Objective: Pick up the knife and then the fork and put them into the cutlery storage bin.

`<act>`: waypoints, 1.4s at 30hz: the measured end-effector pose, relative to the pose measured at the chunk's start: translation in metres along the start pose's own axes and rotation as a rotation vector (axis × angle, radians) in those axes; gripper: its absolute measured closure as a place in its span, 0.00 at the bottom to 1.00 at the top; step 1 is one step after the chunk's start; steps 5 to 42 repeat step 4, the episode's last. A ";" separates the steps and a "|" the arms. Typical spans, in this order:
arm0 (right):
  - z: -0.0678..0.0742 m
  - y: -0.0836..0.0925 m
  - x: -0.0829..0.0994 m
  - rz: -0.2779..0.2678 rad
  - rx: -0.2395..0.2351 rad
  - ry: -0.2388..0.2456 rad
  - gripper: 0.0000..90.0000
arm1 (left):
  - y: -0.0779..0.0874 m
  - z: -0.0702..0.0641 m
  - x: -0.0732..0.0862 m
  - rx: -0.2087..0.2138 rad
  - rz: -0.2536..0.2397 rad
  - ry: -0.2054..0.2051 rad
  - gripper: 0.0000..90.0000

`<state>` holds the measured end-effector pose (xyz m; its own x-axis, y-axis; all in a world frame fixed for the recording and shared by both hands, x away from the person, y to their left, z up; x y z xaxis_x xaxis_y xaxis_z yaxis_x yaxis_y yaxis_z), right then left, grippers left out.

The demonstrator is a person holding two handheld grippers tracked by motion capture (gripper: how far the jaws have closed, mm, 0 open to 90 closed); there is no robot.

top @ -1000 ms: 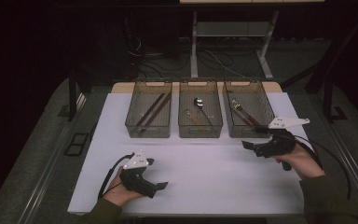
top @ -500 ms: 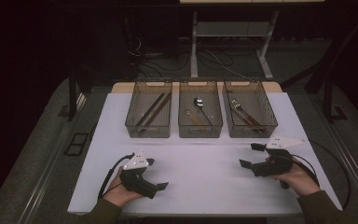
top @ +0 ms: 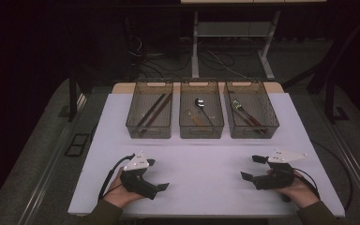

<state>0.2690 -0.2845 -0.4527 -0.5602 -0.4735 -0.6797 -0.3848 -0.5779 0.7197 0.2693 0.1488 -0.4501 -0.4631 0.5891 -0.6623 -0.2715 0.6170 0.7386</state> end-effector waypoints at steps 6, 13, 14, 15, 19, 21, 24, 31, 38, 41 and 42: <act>0.001 -0.003 0.002 0.016 -0.003 0.010 0.19 | 0.000 0.000 0.000 -0.002 0.001 0.000 0.00; 0.001 -0.003 0.002 0.016 -0.003 0.010 0.19 | 0.000 0.000 0.000 -0.002 0.001 0.000 0.00; 0.001 -0.003 0.002 0.016 -0.003 0.010 0.19 | 0.000 0.000 0.000 -0.002 0.001 0.000 0.00; 0.001 -0.003 0.002 0.016 -0.003 0.010 0.19 | 0.000 0.000 0.000 -0.002 0.001 0.000 0.00; 0.001 -0.003 0.002 0.016 -0.003 0.010 0.19 | 0.000 0.000 0.000 -0.002 0.001 0.000 0.00; 0.001 -0.003 0.002 0.016 -0.003 0.010 0.19 | 0.000 0.000 0.000 -0.002 0.001 0.000 0.00; 0.001 -0.003 0.002 0.016 -0.003 0.010 0.19 | 0.000 0.000 0.000 -0.002 0.001 0.000 0.00; 0.001 -0.003 0.002 0.016 -0.003 0.010 0.19 | 0.000 0.000 0.000 -0.002 0.001 0.000 0.00; 0.001 -0.003 0.002 0.016 -0.003 0.010 0.19 | 0.000 0.000 0.000 -0.002 0.001 0.000 0.00; 0.001 -0.003 0.002 0.016 -0.003 0.010 0.19 | 0.000 0.000 0.000 -0.002 0.001 0.000 0.00; 0.001 -0.003 0.002 0.016 -0.003 0.010 0.19 | 0.000 0.000 0.000 -0.002 0.001 0.000 0.00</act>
Point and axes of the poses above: each handheld gripper's, and its own axes: y roughly backward along the jaws, x roughly out of its underside, z roughly to its left, the point moved 1 cm from there along -y, roughly forward along the jaws, and after that the axes turned 13 degrees about z, right-handed, at the moved point
